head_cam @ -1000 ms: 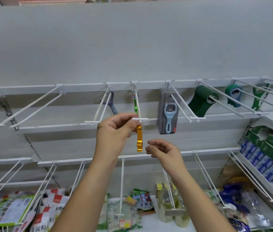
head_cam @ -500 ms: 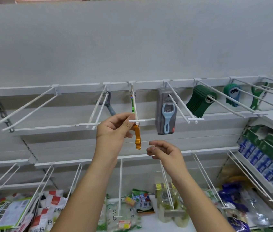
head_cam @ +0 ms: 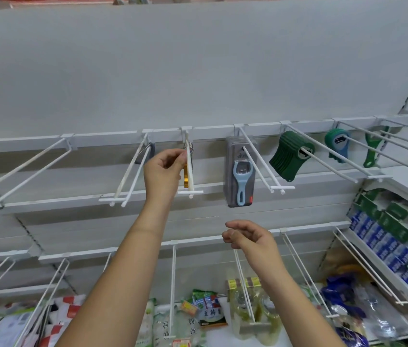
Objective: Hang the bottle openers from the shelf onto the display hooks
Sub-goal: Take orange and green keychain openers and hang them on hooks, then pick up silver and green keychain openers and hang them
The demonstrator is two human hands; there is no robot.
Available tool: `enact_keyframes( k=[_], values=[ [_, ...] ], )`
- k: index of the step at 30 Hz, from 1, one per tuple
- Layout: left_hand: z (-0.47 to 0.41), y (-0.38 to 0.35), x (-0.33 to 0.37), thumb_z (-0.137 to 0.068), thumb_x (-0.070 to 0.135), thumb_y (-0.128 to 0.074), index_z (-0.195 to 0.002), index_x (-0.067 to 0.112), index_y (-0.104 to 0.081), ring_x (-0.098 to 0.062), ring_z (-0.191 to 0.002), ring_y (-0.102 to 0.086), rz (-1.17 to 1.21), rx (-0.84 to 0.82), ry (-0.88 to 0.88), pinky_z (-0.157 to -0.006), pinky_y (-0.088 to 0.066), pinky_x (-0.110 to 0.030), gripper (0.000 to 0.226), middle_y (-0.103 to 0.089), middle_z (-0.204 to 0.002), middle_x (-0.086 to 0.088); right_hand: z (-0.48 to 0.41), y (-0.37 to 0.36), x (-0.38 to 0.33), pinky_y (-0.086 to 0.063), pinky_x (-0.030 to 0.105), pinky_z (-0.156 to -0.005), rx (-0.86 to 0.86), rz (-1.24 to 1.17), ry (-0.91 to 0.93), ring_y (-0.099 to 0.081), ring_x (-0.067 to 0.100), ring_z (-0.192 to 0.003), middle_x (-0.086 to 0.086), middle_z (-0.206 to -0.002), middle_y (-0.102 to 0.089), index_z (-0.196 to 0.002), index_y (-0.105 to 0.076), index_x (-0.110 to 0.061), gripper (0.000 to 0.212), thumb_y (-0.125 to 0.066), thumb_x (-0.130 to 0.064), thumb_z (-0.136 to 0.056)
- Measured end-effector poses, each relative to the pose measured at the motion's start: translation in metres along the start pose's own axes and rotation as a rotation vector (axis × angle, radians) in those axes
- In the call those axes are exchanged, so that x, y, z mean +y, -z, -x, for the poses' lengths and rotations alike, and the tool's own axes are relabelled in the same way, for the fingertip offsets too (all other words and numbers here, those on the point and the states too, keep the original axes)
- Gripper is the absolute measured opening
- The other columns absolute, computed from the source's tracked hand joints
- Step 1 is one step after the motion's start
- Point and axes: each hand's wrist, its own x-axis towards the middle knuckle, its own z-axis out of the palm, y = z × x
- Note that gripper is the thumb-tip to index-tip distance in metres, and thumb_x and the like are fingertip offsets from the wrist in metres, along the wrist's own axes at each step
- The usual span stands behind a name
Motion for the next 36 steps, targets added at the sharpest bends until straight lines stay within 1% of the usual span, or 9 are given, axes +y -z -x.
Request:
enact_keyframes(
  k=[5, 11, 17, 20, 23, 26, 28, 31, 36],
  values=[
    [-0.025, -0.009, -0.016, -0.092, 0.018, -0.071, -0.102, 0.013, -0.078, -0.020, -0.082, -0.070, 0.035, 0.021, 0.013, -0.063, -0.053, -0.033, 0.013, -0.078, -0.093, -0.005, -0.004, 0.013, -0.001, -0.058, 0.028, -0.082, 0.023, 0.010, -0.008, -0.075, 0.019, -0.086, 0.007, -0.087, -0.079, -0.098, -0.074, -0.014, 0.017, -0.064, -0.002, -0.092],
    [-0.040, -0.010, -0.026, -0.088, 0.010, -0.075, -0.098, 0.012, -0.079, -0.028, -0.097, -0.073, 0.044, 0.026, -0.018, -0.092, -0.059, -0.044, 0.011, -0.078, -0.097, -0.010, -0.003, 0.025, -0.006, -0.058, 0.025, -0.079, 0.031, -0.011, -0.003, -0.075, 0.023, -0.088, 0.008, -0.087, -0.078, -0.097, -0.075, -0.014, 0.019, -0.063, 0.001, -0.092],
    [-0.026, -0.007, -0.015, -0.086, 0.017, -0.078, -0.101, 0.016, -0.079, -0.023, -0.097, -0.074, 0.014, 0.051, -0.005, -0.091, -0.060, -0.040, 0.015, -0.079, -0.098, -0.005, 0.006, 0.038, -0.009, -0.056, 0.024, -0.081, 0.016, -0.019, -0.003, -0.074, 0.021, -0.089, 0.005, -0.088, -0.078, -0.102, -0.073, -0.015, 0.020, -0.062, -0.001, -0.093],
    [0.013, 0.003, -0.006, -0.087, 0.014, -0.076, -0.104, 0.018, -0.077, -0.018, -0.093, -0.073, -0.031, 0.078, 0.026, -0.087, -0.059, -0.031, 0.018, -0.077, -0.097, -0.001, 0.014, 0.045, -0.012, -0.055, 0.026, -0.084, -0.008, -0.033, 0.016, -0.073, 0.018, -0.091, 0.004, -0.091, -0.078, -0.109, -0.071, -0.017, 0.021, -0.062, -0.006, -0.094],
    [0.072, 0.018, -0.005, -0.089, 0.013, -0.074, -0.103, 0.024, -0.076, -0.011, -0.091, -0.070, -0.176, 0.054, 0.040, -0.089, -0.058, -0.030, 0.018, -0.075, -0.095, 0.004, 0.024, 0.050, -0.013, -0.055, 0.022, -0.082, -0.022, -0.027, 0.040, -0.072, 0.015, -0.094, 0.004, -0.097, -0.077, -0.112, -0.070, -0.020, 0.020, -0.063, -0.013, -0.095],
    [0.140, 0.021, 0.000, -0.091, 0.015, -0.071, -0.108, 0.027, -0.074, -0.011, -0.099, -0.069, -0.212, -0.037, 0.073, -0.091, -0.056, -0.026, 0.020, -0.075, -0.103, 0.006, 0.038, 0.054, -0.013, -0.055, 0.017, -0.080, -0.044, 0.000, 0.073, -0.069, 0.017, -0.100, 0.006, -0.105, -0.074, -0.113, -0.070, -0.022, 0.020, -0.065, -0.017, -0.094],
    [0.179, 0.019, 0.004, -0.091, 0.014, -0.072, -0.111, 0.025, -0.073, -0.014, -0.102, -0.069, -0.189, -0.096, 0.093, -0.092, -0.056, -0.028, 0.023, -0.075, -0.106, 0.004, 0.050, 0.056, -0.013, -0.056, 0.019, -0.081, -0.047, 0.011, 0.093, -0.068, 0.019, -0.102, 0.007, -0.107, -0.073, -0.112, -0.070, -0.024, 0.020, -0.067, -0.017, -0.094],
    [0.225, 0.019, 0.011, -0.090, 0.011, -0.073, -0.113, 0.027, -0.070, -0.015, -0.103, -0.068, -0.147, -0.157, 0.102, -0.093, -0.056, -0.031, 0.028, -0.074, -0.109, 0.004, 0.076, 0.062, -0.012, -0.057, 0.032, -0.091, -0.038, 0.000, 0.143, -0.068, 0.026, -0.103, 0.011, -0.105, -0.072, -0.109, -0.071, -0.024, 0.019, -0.068, -0.016, -0.093],
    [0.277, 0.017, 0.030, -0.090, 0.010, -0.071, -0.117, 0.026, -0.069, -0.010, -0.103, -0.067, -0.087, -0.202, 0.050, -0.093, -0.054, -0.026, 0.031, -0.074, -0.109, 0.009, 0.136, 0.081, -0.016, -0.056, 0.026, -0.088, 0.008, 0.014, 0.186, -0.067, 0.022, -0.102, 0.008, -0.105, -0.070, -0.114, -0.068, -0.024, 0.022, -0.067, -0.014, -0.094]
  ],
)
